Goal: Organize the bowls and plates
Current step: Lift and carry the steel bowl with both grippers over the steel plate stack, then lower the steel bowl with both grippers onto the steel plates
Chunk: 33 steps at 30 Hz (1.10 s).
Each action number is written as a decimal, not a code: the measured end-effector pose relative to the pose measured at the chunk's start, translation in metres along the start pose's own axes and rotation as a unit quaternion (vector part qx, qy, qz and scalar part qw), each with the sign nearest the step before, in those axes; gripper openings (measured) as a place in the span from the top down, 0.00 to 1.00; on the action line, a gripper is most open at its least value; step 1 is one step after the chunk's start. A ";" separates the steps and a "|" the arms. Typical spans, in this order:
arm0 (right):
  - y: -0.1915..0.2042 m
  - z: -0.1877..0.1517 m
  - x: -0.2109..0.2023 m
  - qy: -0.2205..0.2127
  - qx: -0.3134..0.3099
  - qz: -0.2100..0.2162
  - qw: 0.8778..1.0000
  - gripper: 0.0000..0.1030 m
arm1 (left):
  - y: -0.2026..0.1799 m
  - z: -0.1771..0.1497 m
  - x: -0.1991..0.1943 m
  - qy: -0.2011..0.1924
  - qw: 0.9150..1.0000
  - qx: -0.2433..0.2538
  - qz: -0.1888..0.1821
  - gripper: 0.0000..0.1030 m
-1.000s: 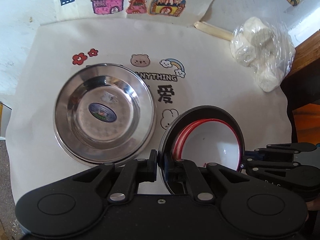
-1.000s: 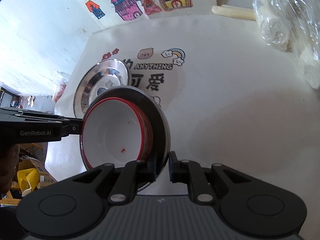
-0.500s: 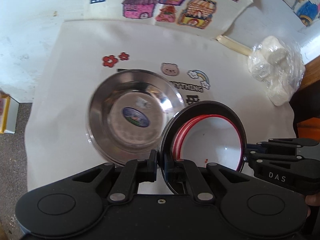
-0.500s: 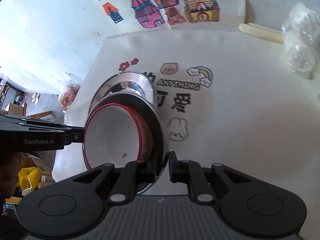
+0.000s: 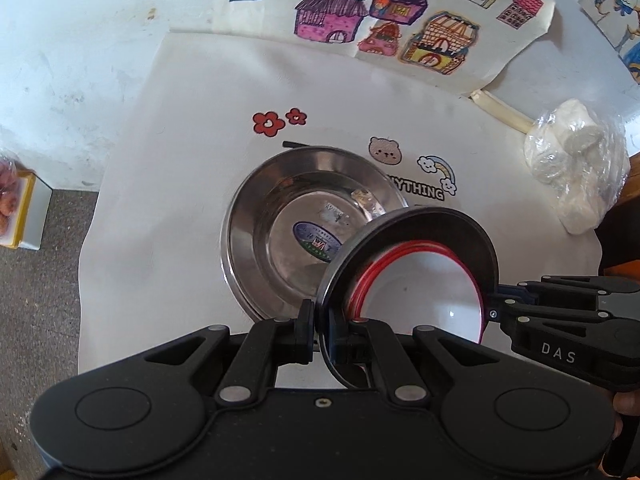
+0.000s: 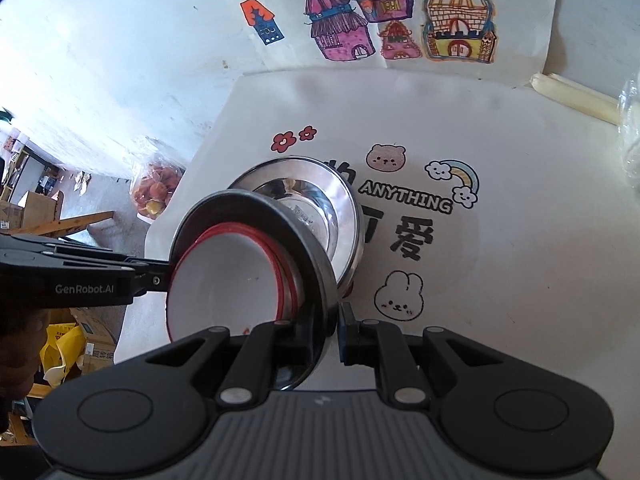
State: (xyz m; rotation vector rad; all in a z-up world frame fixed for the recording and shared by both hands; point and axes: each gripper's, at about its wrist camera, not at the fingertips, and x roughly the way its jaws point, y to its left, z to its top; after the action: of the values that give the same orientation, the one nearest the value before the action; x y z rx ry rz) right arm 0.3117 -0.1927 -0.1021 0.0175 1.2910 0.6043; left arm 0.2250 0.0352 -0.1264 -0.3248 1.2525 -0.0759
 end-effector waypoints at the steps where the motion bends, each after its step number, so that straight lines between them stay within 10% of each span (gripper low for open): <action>1: 0.000 0.001 0.002 0.002 0.002 -0.001 1.000 0.87 | 0.000 0.000 0.001 0.003 1.000 -0.001 0.001 0.95; 33: -0.001 0.043 0.040 0.072 0.074 0.011 0.995 0.90 | 0.019 0.034 0.009 0.019 0.999 -0.039 0.030 0.94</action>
State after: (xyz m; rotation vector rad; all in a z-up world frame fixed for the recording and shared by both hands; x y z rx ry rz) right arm 0.3572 -0.1630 -0.1254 0.1116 1.4759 0.5353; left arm 0.2577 0.0579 -0.1311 -0.3543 1.3049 0.0179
